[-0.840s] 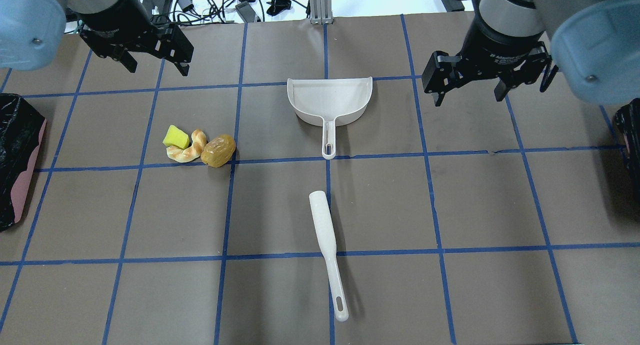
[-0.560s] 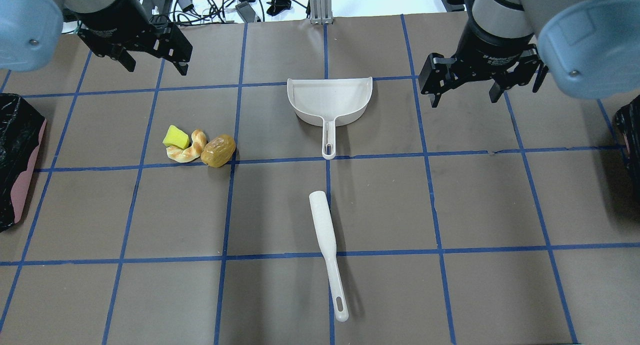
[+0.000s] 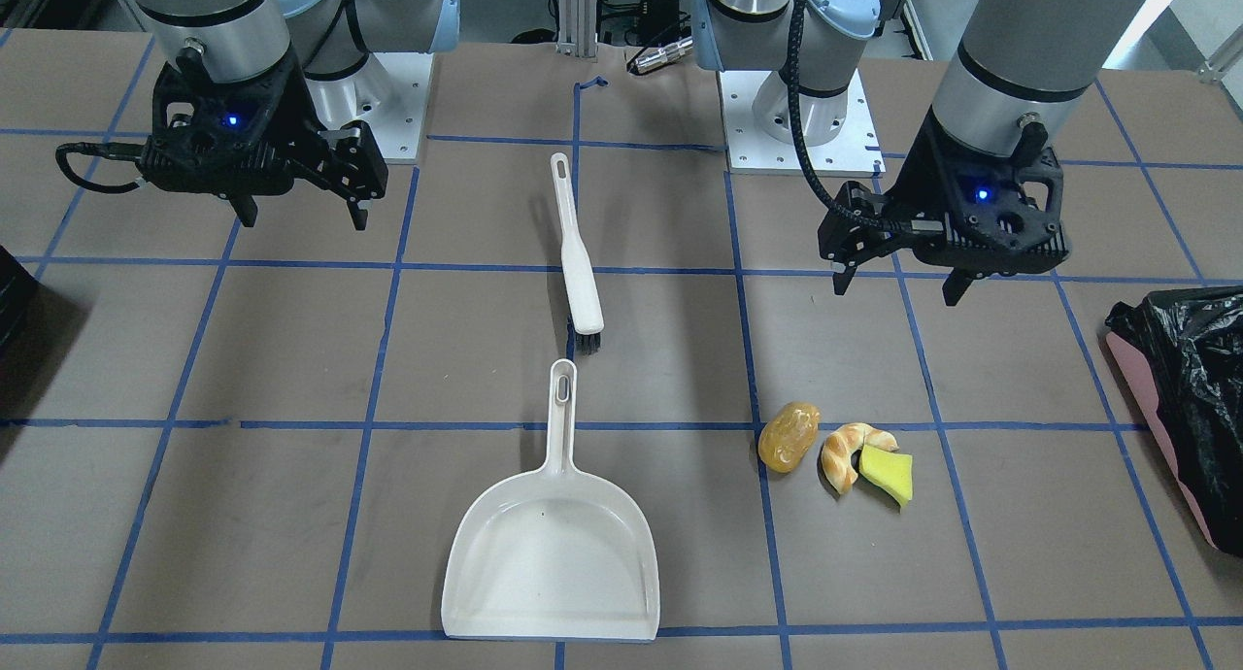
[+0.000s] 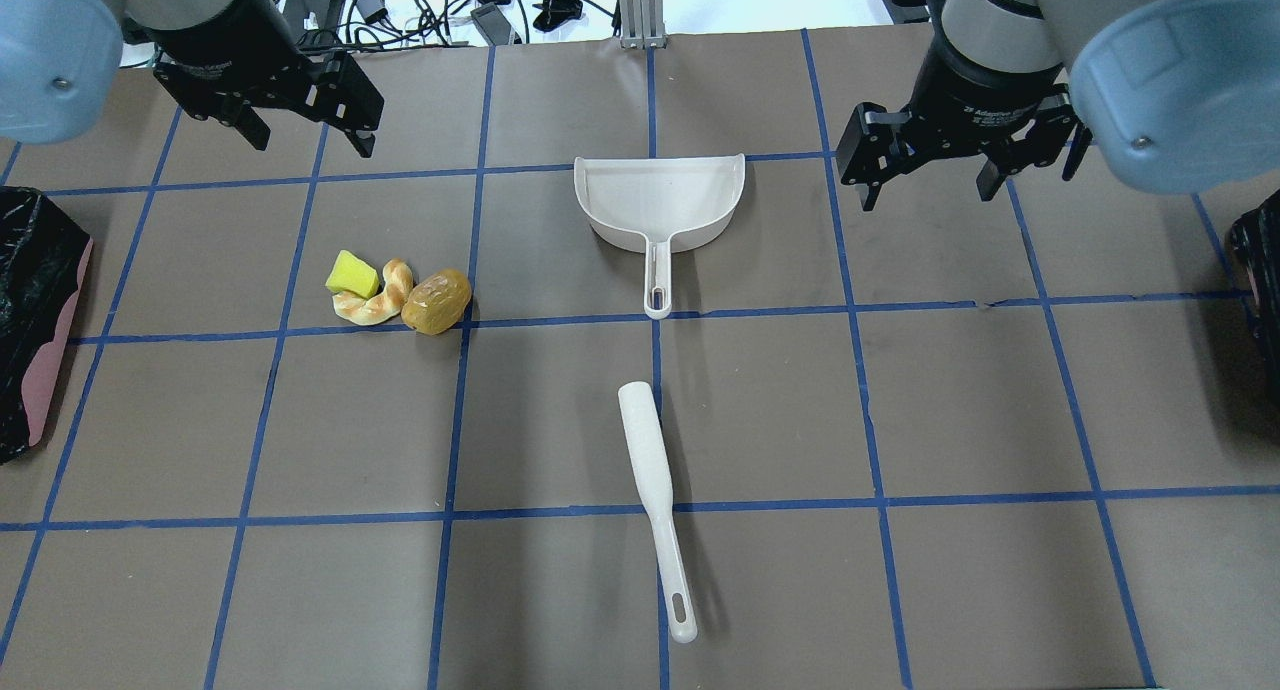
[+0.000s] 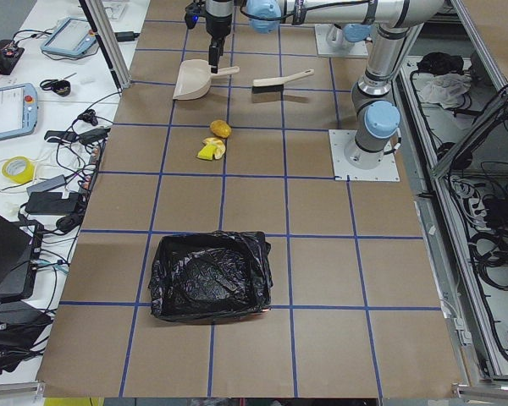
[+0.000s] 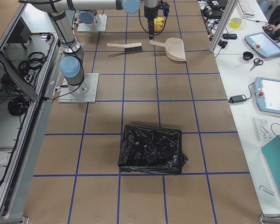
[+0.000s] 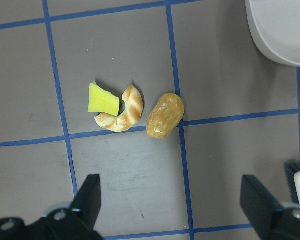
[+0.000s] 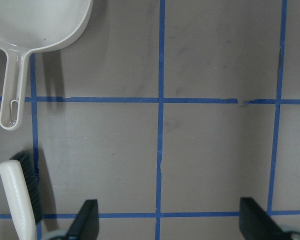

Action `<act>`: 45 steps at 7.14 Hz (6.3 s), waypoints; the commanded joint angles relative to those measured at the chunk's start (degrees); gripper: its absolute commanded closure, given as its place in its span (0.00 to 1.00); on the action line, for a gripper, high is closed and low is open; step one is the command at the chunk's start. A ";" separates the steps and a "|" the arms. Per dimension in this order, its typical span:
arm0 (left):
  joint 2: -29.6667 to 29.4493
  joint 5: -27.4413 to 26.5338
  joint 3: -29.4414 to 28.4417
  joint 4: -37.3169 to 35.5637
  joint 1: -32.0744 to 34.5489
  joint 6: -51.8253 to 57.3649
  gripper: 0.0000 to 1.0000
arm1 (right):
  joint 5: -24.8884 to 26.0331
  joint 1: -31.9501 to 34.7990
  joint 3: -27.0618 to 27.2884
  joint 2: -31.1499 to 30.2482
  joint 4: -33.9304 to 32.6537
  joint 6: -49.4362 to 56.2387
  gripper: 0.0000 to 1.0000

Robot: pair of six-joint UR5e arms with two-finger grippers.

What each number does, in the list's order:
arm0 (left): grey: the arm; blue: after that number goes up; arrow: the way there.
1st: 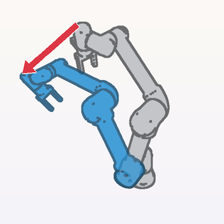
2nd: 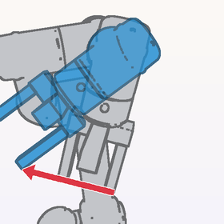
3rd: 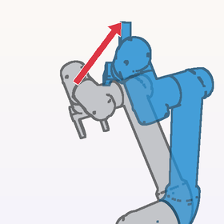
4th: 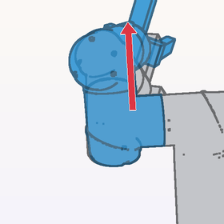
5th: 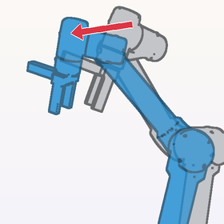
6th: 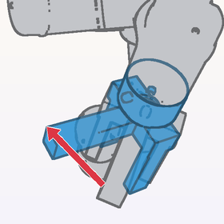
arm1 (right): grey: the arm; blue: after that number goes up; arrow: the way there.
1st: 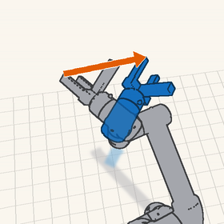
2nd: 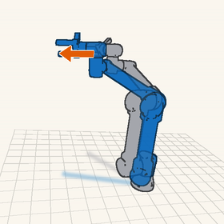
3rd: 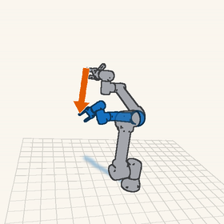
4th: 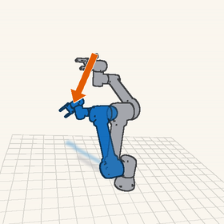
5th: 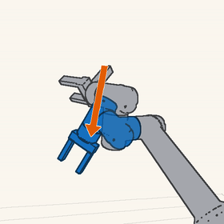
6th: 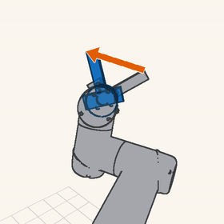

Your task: Sweep and dump trash in nearest bin

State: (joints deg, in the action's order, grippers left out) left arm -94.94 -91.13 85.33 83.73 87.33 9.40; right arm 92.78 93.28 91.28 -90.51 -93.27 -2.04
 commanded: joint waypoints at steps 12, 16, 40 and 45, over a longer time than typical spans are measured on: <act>-8.83 3.73 -5.68 -2.42 -2.08 -0.26 0.00 | -1.00 1.45 0.82 0.07 0.27 -0.24 0.00; -21.13 4.38 -18.16 -6.81 4.75 -7.96 0.00 | -5.05 11.11 6.16 1.56 -3.21 -6.91 0.00; -27.41 4.39 -13.84 -8.95 19.22 -9.52 1.00 | -5.16 31.61 35.81 5.08 -38.04 -22.22 0.66; -21.17 1.31 -15.55 3.00 -2.76 29.64 1.00 | -3.23 31.70 32.92 5.78 -34.72 -22.13 1.00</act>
State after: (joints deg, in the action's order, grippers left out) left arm -117.58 -88.80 69.22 83.89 88.90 30.05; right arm 88.41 125.03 125.72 -84.93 -130.09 -24.06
